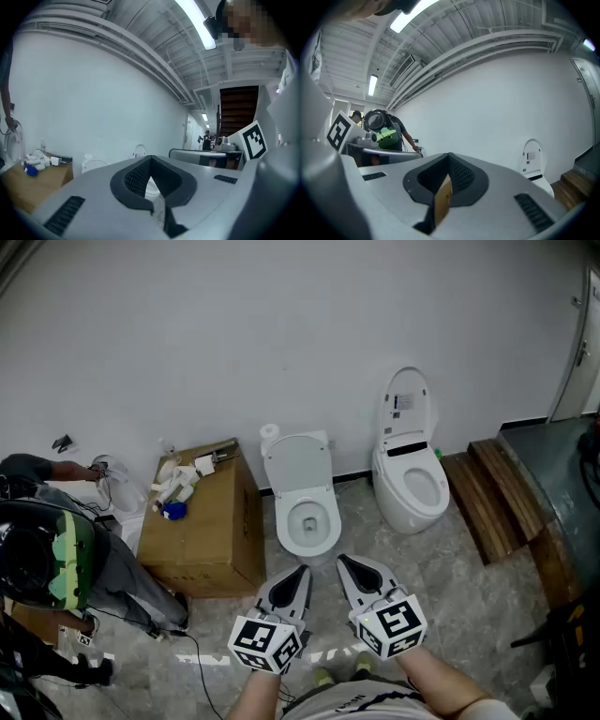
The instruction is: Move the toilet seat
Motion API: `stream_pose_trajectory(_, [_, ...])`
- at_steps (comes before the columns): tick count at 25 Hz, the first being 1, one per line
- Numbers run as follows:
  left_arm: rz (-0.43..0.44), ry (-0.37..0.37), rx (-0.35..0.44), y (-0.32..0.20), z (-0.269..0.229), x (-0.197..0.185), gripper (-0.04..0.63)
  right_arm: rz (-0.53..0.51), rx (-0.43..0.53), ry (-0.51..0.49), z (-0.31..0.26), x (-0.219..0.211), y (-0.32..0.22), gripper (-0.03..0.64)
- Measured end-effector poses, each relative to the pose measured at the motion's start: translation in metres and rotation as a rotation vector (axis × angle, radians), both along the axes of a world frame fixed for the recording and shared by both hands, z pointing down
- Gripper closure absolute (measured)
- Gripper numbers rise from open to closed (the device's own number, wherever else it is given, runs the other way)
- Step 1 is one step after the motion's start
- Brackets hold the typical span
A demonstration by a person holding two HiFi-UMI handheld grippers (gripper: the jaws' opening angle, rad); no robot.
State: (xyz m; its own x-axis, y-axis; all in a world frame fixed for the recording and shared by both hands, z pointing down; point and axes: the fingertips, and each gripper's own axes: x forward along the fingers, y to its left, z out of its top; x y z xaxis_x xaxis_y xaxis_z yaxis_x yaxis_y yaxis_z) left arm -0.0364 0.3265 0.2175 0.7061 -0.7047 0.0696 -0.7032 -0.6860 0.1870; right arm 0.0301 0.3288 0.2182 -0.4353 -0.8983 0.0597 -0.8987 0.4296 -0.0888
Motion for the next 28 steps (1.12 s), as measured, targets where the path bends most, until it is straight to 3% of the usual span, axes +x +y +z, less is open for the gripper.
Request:
stream_pose_trajectory(18, [-0.028,0.011,-0.011,-0.01,0.01,0.012,0.588,-0.055,0.007,-0.048,0.006,0.014,-0.011,0.601])
stream_pose_trajectory(28, [-0.171,-0.02,-0.032,-0.027,0.018,0.003,0.588,-0.104,0.018,-0.084,0.017,0.049,-0.025,0.6])
